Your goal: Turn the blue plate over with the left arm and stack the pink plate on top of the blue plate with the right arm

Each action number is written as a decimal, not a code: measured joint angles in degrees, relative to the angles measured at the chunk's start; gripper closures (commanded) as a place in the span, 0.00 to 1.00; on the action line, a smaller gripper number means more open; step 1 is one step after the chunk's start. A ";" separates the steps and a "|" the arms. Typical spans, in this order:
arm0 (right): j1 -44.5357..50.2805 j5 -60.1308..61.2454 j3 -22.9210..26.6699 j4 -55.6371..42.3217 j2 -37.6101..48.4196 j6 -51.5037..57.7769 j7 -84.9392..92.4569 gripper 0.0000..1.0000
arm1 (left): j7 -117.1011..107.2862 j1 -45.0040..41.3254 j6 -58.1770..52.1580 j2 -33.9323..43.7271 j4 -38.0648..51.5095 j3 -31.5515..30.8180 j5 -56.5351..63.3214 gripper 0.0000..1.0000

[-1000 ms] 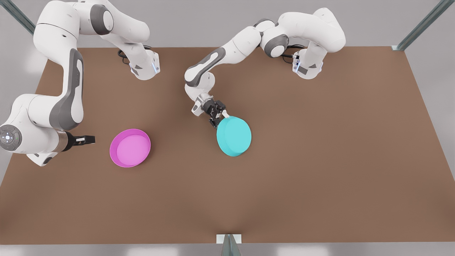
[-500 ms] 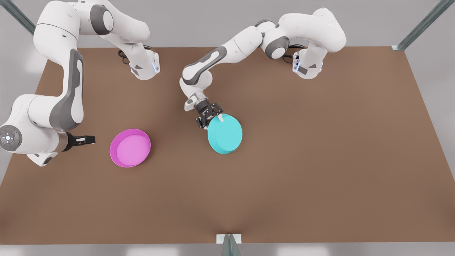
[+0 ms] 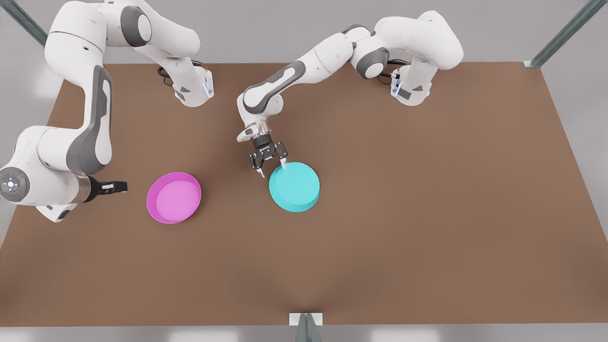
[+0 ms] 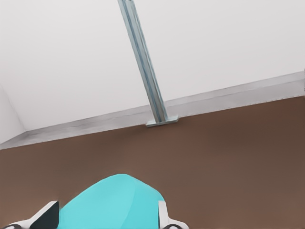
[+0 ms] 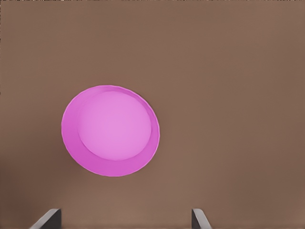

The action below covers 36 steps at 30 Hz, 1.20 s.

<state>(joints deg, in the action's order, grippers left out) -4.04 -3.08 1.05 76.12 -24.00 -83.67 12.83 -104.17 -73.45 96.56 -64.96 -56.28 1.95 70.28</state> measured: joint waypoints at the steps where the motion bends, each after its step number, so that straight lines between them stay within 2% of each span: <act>1: -0.07 0.00 0.00 0.00 0.00 0.00 0.00 0.00 | 1.80 -0.20 -0.35 2.91 -0.10 -0.24 -1.66 0.00; 3: -0.10 0.00 0.00 0.00 0.00 0.00 0.00 0.00 | 5.28 0.08 -3.34 8.67 -1.86 -0.22 -6.31 0.00; 4: -0.02 0.05 0.00 0.00 0.00 -0.05 0.00 0.00 | 9.23 0.49 -5.11 15.30 -7.87 -0.04 -9.55 0.00; 5: -0.74 0.62 0.00 0.00 -0.05 -0.05 1.17 0.00 | 14.86 2.89 -5.30 24.21 -14.65 0.06 -13.65 0.00; 7: -2.62 1.39 -0.05 -0.22 -3.24 -2.37 3.62 0.00 | 20.76 10.19 -6.34 30.43 -16.72 0.17 -21.48 0.00; 8: -5.20 5.95 -0.09 -0.01 -6.46 -4.09 4.86 0.00 | 22.80 14.01 -6.87 33.30 -17.45 0.19 -24.86 0.00; 10: -9.07 12.43 -0.08 0.06 -12.71 -7.38 9.24 0.00 | 33.65 25.94 -6.76 40.24 -18.07 0.25 -31.04 0.00; 11: -9.32 13.21 -0.09 0.14 -13.75 -7.80 9.73 0.00 | 40.77 32.34 -5.05 45.05 -21.53 -0.17 -34.13 0.00; 13: -10.80 15.88 -0.09 2.98 -14.09 -7.74 12.55 0.00 | 63.54 50.53 -3.03 57.17 -28.85 -2.76 -42.18 0.00; 15: -12.66 15.42 0.16 5.26 -13.77 -7.89 17.28 0.00 | 80.17 62.82 -4.23 63.61 -34.68 -6.64 -50.38 0.00; 16: -13.84 14.81 0.27 8.06 -13.43 -9.86 19.94 0.00 | 86.70 68.62 -6.34 64.20 -34.89 -9.46 -53.91 0.00; 17: -15.16 14.84 0.19 11.20 -13.03 -11.98 22.48 0.00 | 92.85 71.52 -8.18 64.53 -34.40 -9.43 -57.31 0.00; 19: -17.24 17.85 0.09 16.90 -11.00 -16.12 26.81 0.00 | 99.34 74.76 -12.42 60.02 -28.43 -8.77 -62.25 0.00; 20: -18.24 18.61 0.05 18.54 -10.94 -17.90 28.37 0.00 | 101.17 71.99 -12.78 60.28 -28.32 -8.09 -64.10 0.00; 22: -17.61 22.62 -0.30 22.48 -10.99 -22.49 30.56 0.00 | 104.51 60.95 -11.17 57.43 -27.91 -5.73 -66.88 0.00; 26: -16.17 24.43 -1.43 26.31 -10.94 -27.34 30.59 0.00 | 103.91 61.82 -8.47 54.72 -27.51 -3.89 -69.14 0.00; 36: -16.09 25.92 -2.72 30.50 -11.51 -31.42 31.63 0.00 | 98.69 62.91 -7.85 55.77 -27.55 -3.52 -68.95 0.00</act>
<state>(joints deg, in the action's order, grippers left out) -20.13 22.84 -1.67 106.61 -35.51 -115.10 44.46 -5.48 -10.53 88.71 -9.19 -83.83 -1.57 1.33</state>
